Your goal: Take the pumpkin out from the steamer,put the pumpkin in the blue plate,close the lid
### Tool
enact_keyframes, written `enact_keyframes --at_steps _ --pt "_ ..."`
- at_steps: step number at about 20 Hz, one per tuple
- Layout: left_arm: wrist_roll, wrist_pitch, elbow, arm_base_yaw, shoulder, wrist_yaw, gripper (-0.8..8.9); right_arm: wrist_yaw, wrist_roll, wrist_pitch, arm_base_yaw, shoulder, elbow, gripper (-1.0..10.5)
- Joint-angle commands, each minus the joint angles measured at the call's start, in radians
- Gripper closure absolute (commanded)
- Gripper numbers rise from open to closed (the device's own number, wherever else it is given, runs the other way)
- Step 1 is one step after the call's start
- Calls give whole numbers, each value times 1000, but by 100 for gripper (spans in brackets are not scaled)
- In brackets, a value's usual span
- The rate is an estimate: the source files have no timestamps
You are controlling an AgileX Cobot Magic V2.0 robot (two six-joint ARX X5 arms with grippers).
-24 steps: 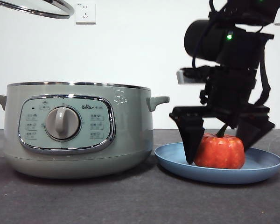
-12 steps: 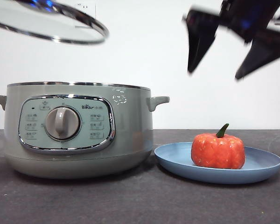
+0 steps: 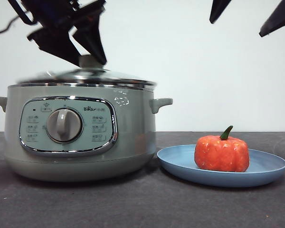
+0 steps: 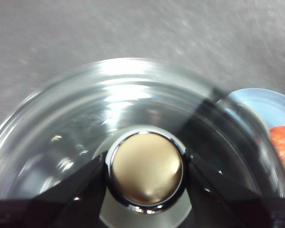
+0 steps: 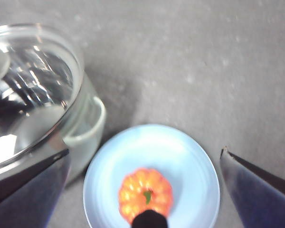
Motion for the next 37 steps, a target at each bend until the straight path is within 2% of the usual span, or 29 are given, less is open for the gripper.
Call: enact_keyframes --at_steps 1,6,9,17,18,20,21,22,26,29,30,31,33,34,37 --pt "5 -6 10 -14 20 0 822 5 10 -13 0 0 -6 411" --pt "35 -122 10 -15 23 -14 822 5 10 -48 0 0 -6 411" --pt "38 -164 10 -4 23 -61 822 5 10 -49 0 0 -6 411" --pt "39 -193 10 -3 23 -58 807 5 11 -48 0 0 -6 411" --pt "39 -185 10 -3 23 -58 744 5 13 -48 0 0 -6 412" --pt "39 -175 10 -3 23 -58 459 5 13 -48 0 0 -6 412" --pt "39 -170 10 -3 23 -58 376 5 13 -48 0 0 -6 411" --pt "39 -164 10 -3 23 -58 373 5 13 -48 0 0 -6 411" --pt "37 -177 18 -3 -5 -58 374 0 12 -49 0 0 -6 412" --pt "38 -303 91 -3 -52 -57 378 -5 7 -49 0 -4 -6 428" --pt "39 -352 120 -3 -74 -56 382 -5 -9 -49 1 -8 -6 514" --pt "45 -391 143 -5 -99 -56 449 -5 -26 -49 1 -17 -6 647" --pt "79 -425 155 -10 -172 -52 740 -5 -61 -48 2 -48 -6 929" --pt "92 -443 155 -13 -216 -53 827 -5 -78 -47 2 -71 -6 958" --pt "110 -473 142 -12 -334 -59 822 -4 -119 -25 2 -168 -18 958"
